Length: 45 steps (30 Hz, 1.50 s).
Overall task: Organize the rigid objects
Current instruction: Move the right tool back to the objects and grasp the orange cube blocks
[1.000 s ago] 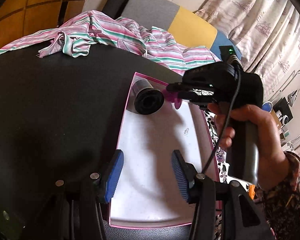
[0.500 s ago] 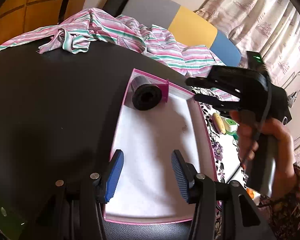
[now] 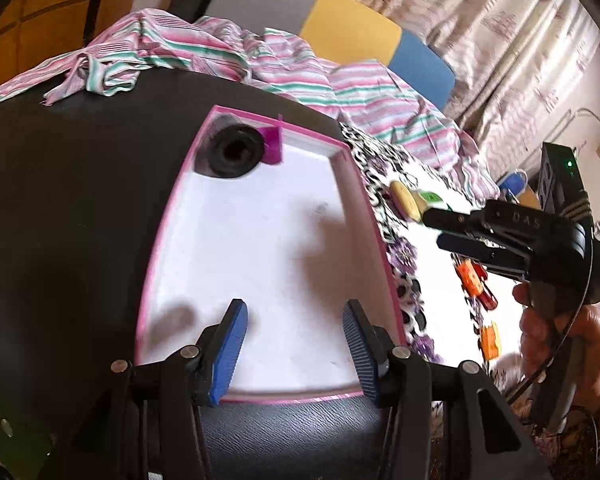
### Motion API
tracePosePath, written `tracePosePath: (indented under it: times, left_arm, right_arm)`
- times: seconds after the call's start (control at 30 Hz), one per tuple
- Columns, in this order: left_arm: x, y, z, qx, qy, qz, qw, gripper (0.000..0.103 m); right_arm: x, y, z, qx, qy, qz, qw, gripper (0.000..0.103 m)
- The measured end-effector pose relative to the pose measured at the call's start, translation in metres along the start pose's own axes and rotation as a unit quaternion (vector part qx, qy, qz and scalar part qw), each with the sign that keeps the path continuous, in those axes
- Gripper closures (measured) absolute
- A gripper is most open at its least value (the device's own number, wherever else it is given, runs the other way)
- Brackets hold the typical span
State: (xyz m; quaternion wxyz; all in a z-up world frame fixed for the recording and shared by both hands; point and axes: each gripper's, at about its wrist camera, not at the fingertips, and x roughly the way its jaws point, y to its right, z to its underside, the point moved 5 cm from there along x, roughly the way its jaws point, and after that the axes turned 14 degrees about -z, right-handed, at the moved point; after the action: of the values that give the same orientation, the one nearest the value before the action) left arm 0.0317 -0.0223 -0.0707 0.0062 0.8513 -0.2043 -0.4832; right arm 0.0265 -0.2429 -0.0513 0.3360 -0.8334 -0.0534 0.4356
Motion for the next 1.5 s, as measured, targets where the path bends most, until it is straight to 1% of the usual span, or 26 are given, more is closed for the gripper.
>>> tracePosePath:
  times: [0.07,0.17,0.27,0.37,0.4,0.47,0.53,0.6,0.7,0.77,0.8,0.83,0.9,0.93,1.0,1.07,1.13,1.17,1.23,1.3,1.33,1.4,1.47,1.5]
  left_arm:
    - [-0.001,0.007,0.003,0.01,0.0,0.003,0.9999,0.053]
    - [-0.003,0.018,0.007,0.025,0.0,0.009,0.9997,0.053]
    - [-0.005,0.027,0.011,0.034,-0.001,0.017,0.9993,0.053]
    - [-0.007,0.035,0.014,0.042,-0.003,0.027,0.9988,0.053]
    - [-0.008,0.037,0.015,0.045,-0.002,0.031,0.9985,0.053]
    - [-0.011,0.039,0.018,0.05,0.001,0.034,0.9982,0.053]
    - [-0.013,0.039,0.02,0.051,0.001,0.035,0.9981,0.053]
    - [-0.015,0.037,0.022,0.047,-0.001,0.038,0.9982,0.053]
    - [-0.017,0.033,0.023,0.041,0.001,0.038,0.9984,0.053]
    - [-0.019,0.03,0.024,0.037,0.003,0.037,0.9986,0.053]
    - [-0.019,0.028,0.024,0.035,0.003,0.037,0.9987,0.053]
    - [-0.02,0.026,0.025,0.033,0.003,0.036,0.9988,0.053]
    - [-0.02,0.022,0.024,0.028,0.003,0.033,0.9991,0.053]
    - [-0.02,0.02,0.023,0.025,0.002,0.032,0.9992,0.053]
    - [-0.018,0.018,0.022,0.02,-0.001,0.031,0.9993,0.053]
    - [-0.018,0.017,0.023,0.019,-0.003,0.031,0.9993,0.053]
    - [-0.019,0.019,0.024,0.022,-0.003,0.03,0.9993,0.053]
    - [-0.019,0.021,0.024,0.025,-0.002,0.028,0.9993,0.053]
    - [-0.019,0.024,0.026,0.031,-0.003,0.025,0.9992,0.053]
    - [-0.02,0.026,0.027,0.035,-0.004,0.022,0.9991,0.053]
    - [-0.02,0.027,0.027,0.036,-0.005,0.02,0.9991,0.053]
    - [-0.02,0.028,0.027,0.038,-0.006,0.018,0.9991,0.053]
    - [-0.021,0.029,0.027,0.041,-0.005,0.015,0.999,0.053]
    - [-0.021,0.03,0.027,0.042,-0.005,0.014,0.999,0.053]
  right_arm:
    - [-0.009,0.012,0.007,0.015,-0.008,0.018,1.0,0.053]
    - [-0.03,0.038,0.019,0.045,-0.03,0.07,0.996,0.053]
    - [-0.054,0.065,0.024,0.075,-0.052,0.1,0.991,0.053]
    - [-0.077,0.09,0.025,0.104,-0.061,0.13,0.984,0.048]
    - [-0.085,0.1,0.027,0.116,-0.065,0.143,0.981,0.044]
    - [-0.095,0.115,0.03,0.138,-0.068,0.162,0.975,0.042]
    - [-0.103,0.133,0.034,0.167,-0.079,0.185,0.965,0.037]
    - [-0.104,0.153,0.042,0.198,-0.111,0.2,0.953,0.037]
    - [-0.099,0.173,0.054,0.238,-0.158,0.197,0.938,0.037]
    - [-0.094,0.185,0.06,0.261,-0.182,0.192,0.929,0.039]
    - [-0.092,0.19,0.063,0.272,-0.187,0.19,0.925,0.043]
    - [-0.089,0.192,0.064,0.277,-0.191,0.185,0.923,0.056]
    - [-0.081,0.191,0.065,0.274,-0.203,0.169,0.925,0.07]
    - [-0.077,0.19,0.063,0.275,-0.202,0.162,0.926,0.072]
    - [-0.071,0.185,0.056,0.263,-0.191,0.161,0.932,0.072]
    - [-0.064,0.177,0.044,0.239,-0.178,0.163,0.94,0.072]
    - [-0.052,0.165,0.029,0.214,-0.158,0.152,0.952,0.072]
    - [-0.047,0.161,0.024,0.208,-0.154,0.146,0.955,0.072]
    - [-0.034,0.151,0.013,0.2,-0.138,0.123,0.962,0.072]
    - [-0.02,0.138,0.002,0.188,-0.123,0.087,0.971,0.069]
    - [-0.014,0.13,-0.004,0.173,-0.112,0.064,0.976,0.064]
    - [-0.01,0.117,-0.011,0.15,-0.097,0.029,0.983,0.057]
    - [-0.017,0.109,-0.02,0.12,-0.076,0.016,0.99,0.057]
    - [-0.025,0.109,-0.025,0.104,-0.061,0.02,0.993,0.057]
